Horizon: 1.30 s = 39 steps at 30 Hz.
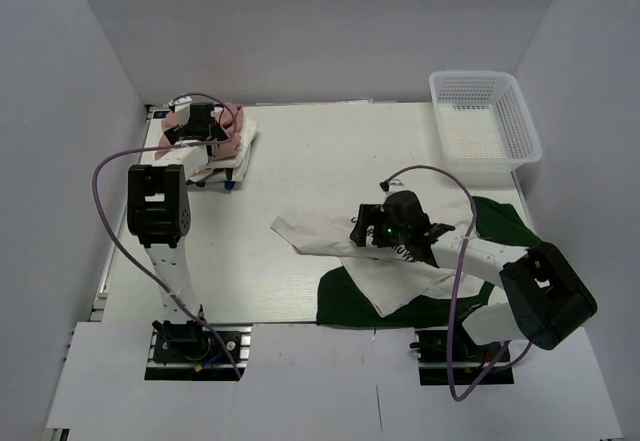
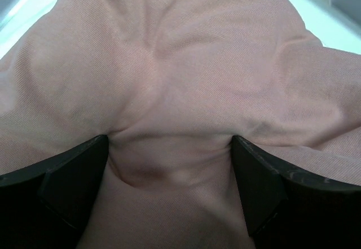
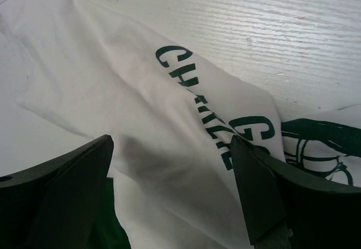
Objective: Fold and stack the t-shirts
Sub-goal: Flatten out the tshirt
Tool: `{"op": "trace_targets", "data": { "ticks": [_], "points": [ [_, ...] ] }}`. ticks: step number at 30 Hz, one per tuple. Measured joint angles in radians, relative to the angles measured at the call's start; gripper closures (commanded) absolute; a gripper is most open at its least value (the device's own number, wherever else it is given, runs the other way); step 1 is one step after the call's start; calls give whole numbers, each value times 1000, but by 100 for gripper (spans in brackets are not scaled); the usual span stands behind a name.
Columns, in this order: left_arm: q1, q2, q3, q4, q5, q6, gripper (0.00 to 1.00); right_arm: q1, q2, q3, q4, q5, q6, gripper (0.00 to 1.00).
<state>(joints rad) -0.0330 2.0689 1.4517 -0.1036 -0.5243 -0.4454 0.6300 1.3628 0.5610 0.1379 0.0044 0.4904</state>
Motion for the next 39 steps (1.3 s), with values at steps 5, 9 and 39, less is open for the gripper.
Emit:
{"op": "trace_targets", "data": {
  "ticks": [5, 9, 39],
  "points": [
    [68, 104, 156, -19, 36, 20, 0, -14, 0, 0, -2, 19, 0, 10],
    [108, 157, 234, -19, 50, 58, 0, -23, 6, 8, -9, 29, 0, 10],
    [174, 219, 468, -209, 169, 90, 0, -66, 21, 113, -39, 31, -50, 10]
  ]
}}
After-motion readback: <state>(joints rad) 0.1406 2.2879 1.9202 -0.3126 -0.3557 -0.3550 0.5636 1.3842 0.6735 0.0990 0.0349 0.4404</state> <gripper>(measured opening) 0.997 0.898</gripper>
